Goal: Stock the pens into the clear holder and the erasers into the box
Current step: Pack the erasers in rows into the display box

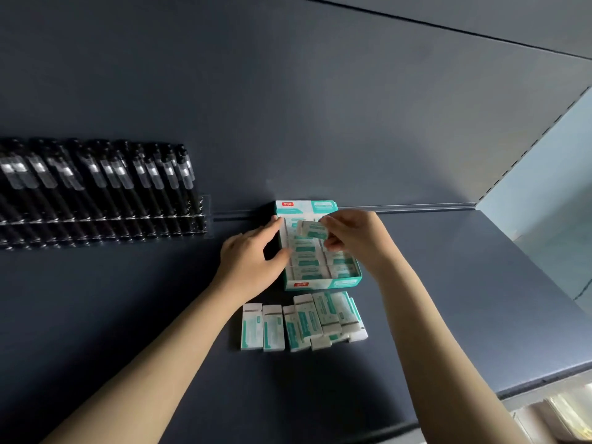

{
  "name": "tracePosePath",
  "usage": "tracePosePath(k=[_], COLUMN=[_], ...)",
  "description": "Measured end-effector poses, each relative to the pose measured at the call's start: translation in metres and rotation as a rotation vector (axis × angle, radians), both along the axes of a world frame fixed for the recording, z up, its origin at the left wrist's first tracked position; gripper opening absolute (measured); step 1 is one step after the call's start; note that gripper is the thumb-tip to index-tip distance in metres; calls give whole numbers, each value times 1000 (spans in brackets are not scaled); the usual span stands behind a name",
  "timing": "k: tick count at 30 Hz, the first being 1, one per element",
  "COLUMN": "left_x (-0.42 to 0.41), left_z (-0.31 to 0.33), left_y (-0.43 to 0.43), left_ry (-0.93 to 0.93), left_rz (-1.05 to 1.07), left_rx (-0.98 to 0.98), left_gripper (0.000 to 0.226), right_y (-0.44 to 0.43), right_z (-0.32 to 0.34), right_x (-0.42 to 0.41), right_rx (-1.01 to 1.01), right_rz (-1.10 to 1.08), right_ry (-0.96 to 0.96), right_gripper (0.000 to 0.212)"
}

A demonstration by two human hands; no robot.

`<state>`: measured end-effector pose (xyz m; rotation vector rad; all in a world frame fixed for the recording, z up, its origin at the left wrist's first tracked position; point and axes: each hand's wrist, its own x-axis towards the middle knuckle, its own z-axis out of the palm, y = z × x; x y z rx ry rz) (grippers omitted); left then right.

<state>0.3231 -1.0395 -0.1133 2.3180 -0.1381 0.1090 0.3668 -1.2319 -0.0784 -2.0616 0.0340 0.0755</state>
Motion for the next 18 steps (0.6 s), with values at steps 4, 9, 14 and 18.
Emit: tracePosePath(k=[4,9,14,18], left_x=[2,5,6,6], left_z=[-2,-6,-9,-11], left_y=[2,3,3,4], left_ry=[26,21,18,1], left_rz=[-2,-16,-29,-47], left_rx=[-15,8,30,47], left_gripper=[62,71,71,69], right_y=[16,23,22,27], right_z=[-6,-14,-19,-20], right_x=[19,23,23,25], right_rx=[-86,-68,-260,-281], right_rz=[-61,-52,-26,-50], right_ry=[-11,-29,-117,-172], right_gripper=[14,12,24,17])
